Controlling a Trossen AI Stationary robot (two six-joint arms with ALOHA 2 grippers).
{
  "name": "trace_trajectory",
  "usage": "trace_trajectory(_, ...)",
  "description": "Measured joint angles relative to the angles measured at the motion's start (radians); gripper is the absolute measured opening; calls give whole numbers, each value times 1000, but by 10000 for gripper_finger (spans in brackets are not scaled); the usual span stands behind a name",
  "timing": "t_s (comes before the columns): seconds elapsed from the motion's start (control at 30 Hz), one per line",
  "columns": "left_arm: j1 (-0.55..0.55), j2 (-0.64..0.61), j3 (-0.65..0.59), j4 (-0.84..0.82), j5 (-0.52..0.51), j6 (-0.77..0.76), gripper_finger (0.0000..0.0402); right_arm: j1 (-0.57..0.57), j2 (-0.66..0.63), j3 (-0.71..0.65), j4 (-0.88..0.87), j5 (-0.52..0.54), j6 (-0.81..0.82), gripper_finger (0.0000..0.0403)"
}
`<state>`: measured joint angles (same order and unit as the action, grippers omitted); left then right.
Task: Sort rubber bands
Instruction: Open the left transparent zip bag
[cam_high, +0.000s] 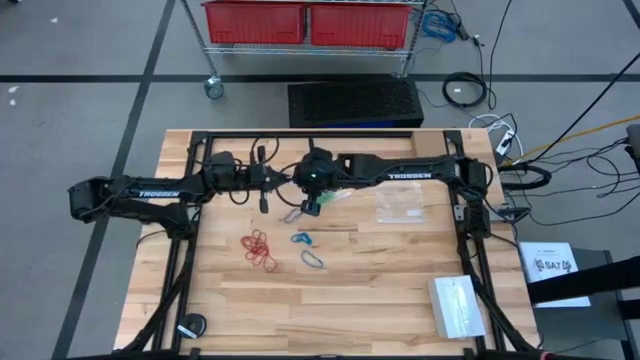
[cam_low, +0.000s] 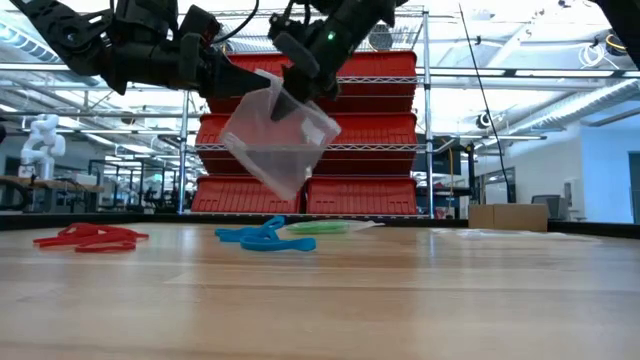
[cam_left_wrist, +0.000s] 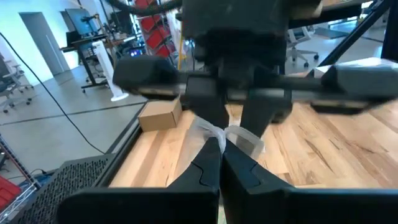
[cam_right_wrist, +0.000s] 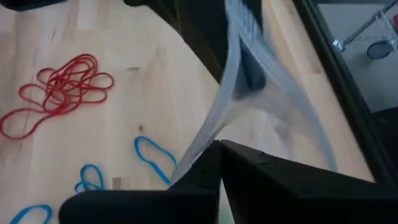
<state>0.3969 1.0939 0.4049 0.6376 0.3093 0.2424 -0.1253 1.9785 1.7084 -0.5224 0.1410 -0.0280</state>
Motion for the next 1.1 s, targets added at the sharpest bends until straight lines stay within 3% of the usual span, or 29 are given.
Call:
trace_trajectory(0.33,0,-1,0,-15,0,0,0,-11,-2,0,139,92,46,18)
trace_trajectory(0.63,0,0,0,-22,0,0,0,-8,-2,0,39,85,68,171)
trace_trajectory(0.77,0,0,0,-23,1,0,0,-8,-6,0,-32,-2,93,221)
trace_trajectory(1.1,0,0,0,-15,1,0,0,-3,-98,0,-130,-40,76,236)
